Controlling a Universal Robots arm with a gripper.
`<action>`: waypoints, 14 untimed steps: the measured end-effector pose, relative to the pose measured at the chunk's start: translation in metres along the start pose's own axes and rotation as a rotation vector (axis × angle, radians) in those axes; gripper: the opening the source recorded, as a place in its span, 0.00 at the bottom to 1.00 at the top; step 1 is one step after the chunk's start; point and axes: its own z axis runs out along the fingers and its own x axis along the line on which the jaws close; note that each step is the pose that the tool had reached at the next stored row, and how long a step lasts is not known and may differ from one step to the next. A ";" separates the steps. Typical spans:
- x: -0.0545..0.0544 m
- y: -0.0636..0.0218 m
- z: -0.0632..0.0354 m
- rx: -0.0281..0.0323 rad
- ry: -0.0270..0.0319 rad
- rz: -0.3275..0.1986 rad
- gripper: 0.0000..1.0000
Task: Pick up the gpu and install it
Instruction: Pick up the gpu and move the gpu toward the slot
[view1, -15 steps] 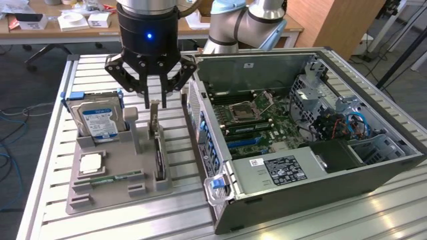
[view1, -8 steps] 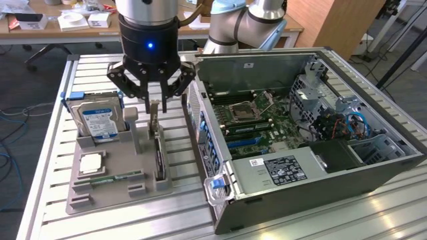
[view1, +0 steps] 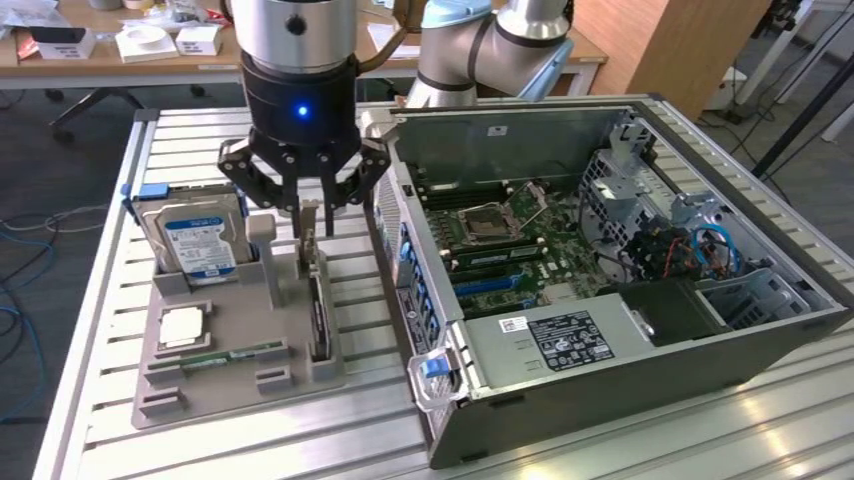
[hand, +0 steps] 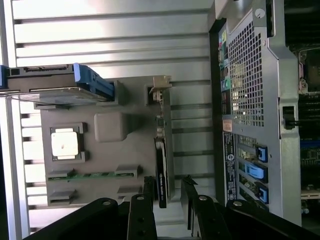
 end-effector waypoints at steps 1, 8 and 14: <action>0.000 -0.0001 0.0018 0.0000 0.0000 0.000 0.36; 0.000 -0.0006 0.0145 0.0000 0.0001 0.000 0.36; 0.000 -0.0011 0.0255 0.0000 0.0000 0.000 0.36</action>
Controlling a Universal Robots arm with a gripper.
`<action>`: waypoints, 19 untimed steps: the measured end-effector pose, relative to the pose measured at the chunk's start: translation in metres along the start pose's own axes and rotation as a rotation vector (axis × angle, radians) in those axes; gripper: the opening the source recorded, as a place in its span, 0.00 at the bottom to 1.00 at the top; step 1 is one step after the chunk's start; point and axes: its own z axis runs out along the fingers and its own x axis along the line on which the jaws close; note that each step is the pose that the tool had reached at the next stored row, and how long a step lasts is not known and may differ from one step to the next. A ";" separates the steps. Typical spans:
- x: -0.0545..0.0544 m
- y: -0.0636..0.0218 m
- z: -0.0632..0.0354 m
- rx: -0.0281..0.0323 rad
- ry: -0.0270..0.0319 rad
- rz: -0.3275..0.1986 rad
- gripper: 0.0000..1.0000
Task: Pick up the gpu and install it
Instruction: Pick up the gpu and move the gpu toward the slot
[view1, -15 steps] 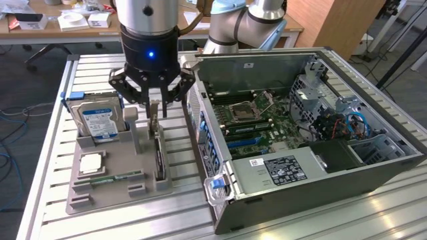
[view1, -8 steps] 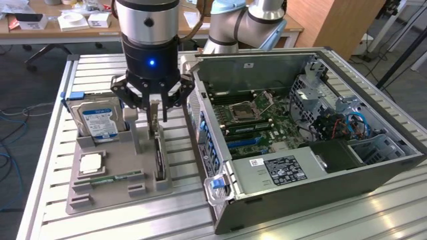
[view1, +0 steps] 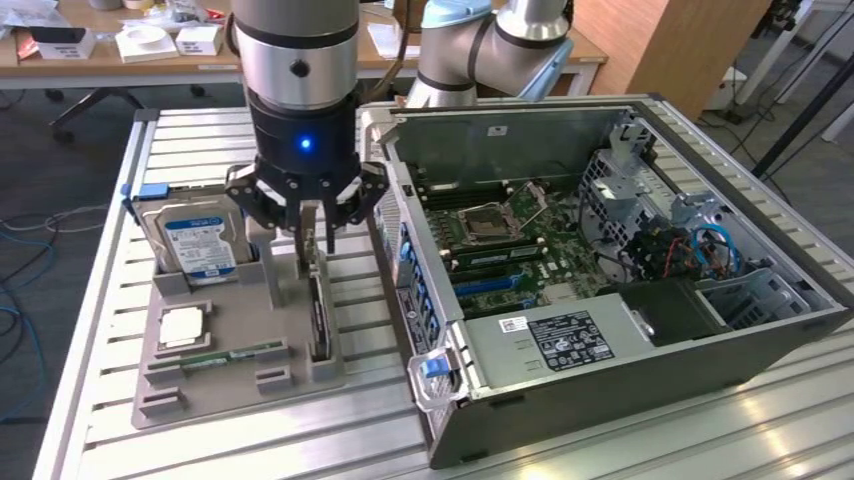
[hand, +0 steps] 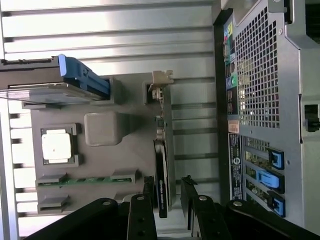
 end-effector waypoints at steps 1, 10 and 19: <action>0.000 -0.0001 0.0017 0.0000 0.0001 0.000 0.36; 0.000 -0.0008 0.0182 0.0000 0.0001 0.000 0.36; 0.000 -0.0014 0.0343 0.0000 0.0000 0.000 0.36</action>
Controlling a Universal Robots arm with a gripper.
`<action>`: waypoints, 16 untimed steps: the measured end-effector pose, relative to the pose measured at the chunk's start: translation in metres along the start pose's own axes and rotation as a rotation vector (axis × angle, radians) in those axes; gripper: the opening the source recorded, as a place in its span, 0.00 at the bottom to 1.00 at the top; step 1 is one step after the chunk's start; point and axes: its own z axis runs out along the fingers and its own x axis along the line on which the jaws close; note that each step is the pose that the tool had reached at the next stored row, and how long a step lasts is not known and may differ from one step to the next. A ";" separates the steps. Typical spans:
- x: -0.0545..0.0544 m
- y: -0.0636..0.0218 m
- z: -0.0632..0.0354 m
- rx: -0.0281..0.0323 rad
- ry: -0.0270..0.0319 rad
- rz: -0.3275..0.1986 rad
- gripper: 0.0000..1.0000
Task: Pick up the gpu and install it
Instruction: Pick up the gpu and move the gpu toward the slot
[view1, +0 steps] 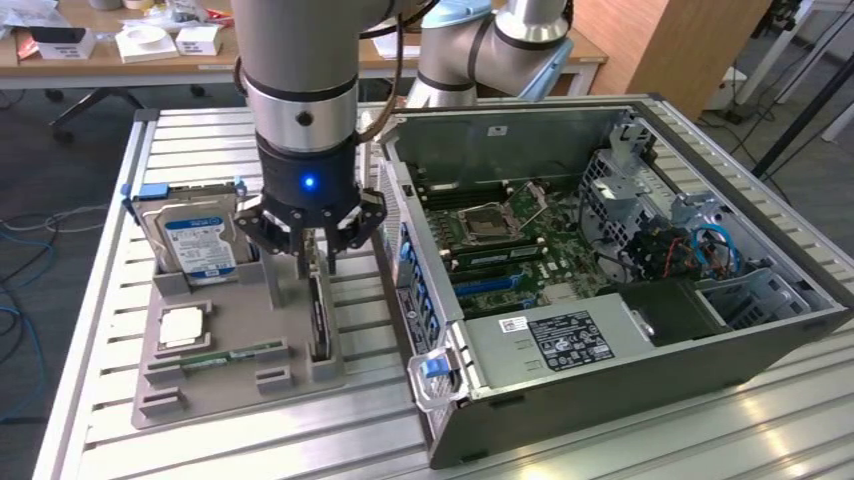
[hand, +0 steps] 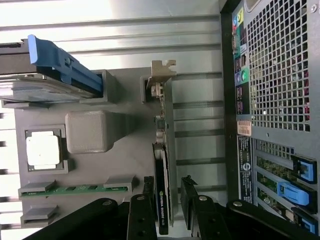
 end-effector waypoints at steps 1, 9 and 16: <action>0.000 -0.0001 0.0015 0.0000 0.0000 0.000 0.36; 0.000 -0.0003 0.0071 0.0002 0.0002 0.000 0.36; 0.000 -0.0007 0.0152 0.0002 0.0001 0.000 0.36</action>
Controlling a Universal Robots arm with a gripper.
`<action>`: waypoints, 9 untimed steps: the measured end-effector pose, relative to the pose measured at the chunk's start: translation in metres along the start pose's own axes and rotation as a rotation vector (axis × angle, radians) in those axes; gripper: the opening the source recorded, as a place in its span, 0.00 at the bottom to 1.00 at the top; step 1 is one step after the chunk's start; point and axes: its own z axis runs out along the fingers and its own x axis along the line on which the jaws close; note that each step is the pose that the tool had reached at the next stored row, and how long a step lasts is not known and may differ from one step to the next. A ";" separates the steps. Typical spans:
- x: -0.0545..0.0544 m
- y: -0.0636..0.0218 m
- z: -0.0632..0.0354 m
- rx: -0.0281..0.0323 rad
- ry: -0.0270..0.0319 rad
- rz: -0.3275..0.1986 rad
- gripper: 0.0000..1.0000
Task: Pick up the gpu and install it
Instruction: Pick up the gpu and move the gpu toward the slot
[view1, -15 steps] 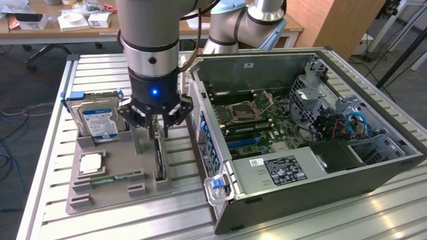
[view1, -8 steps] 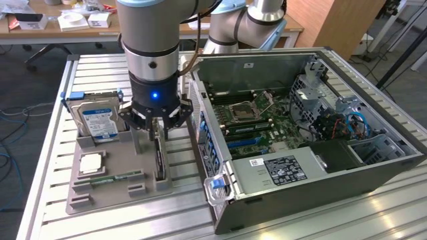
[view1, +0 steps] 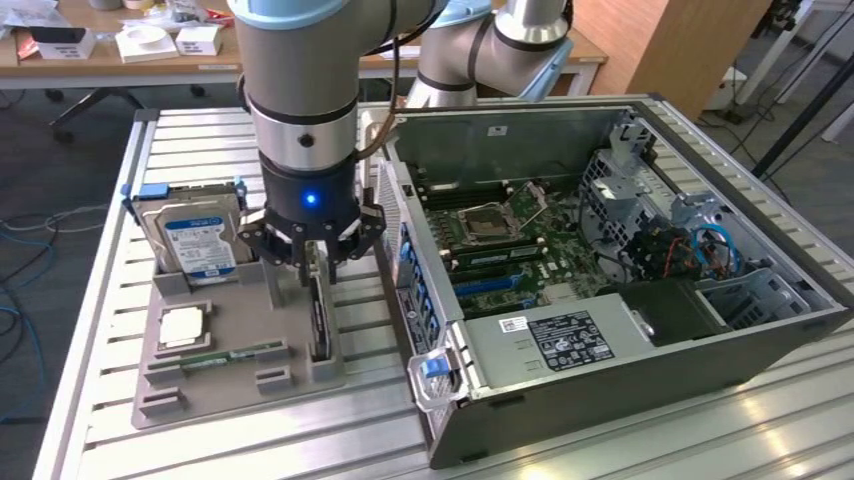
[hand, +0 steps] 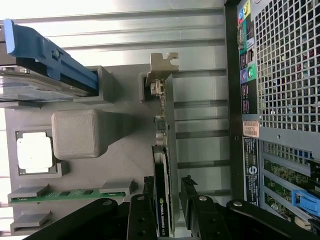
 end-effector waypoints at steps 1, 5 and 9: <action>0.000 0.0000 0.0000 0.0000 0.0000 0.000 0.36; 0.000 -0.0002 0.0001 -0.0001 -0.0001 0.000 0.36; 0.000 -0.0003 0.0001 -0.0001 -0.0001 0.000 0.43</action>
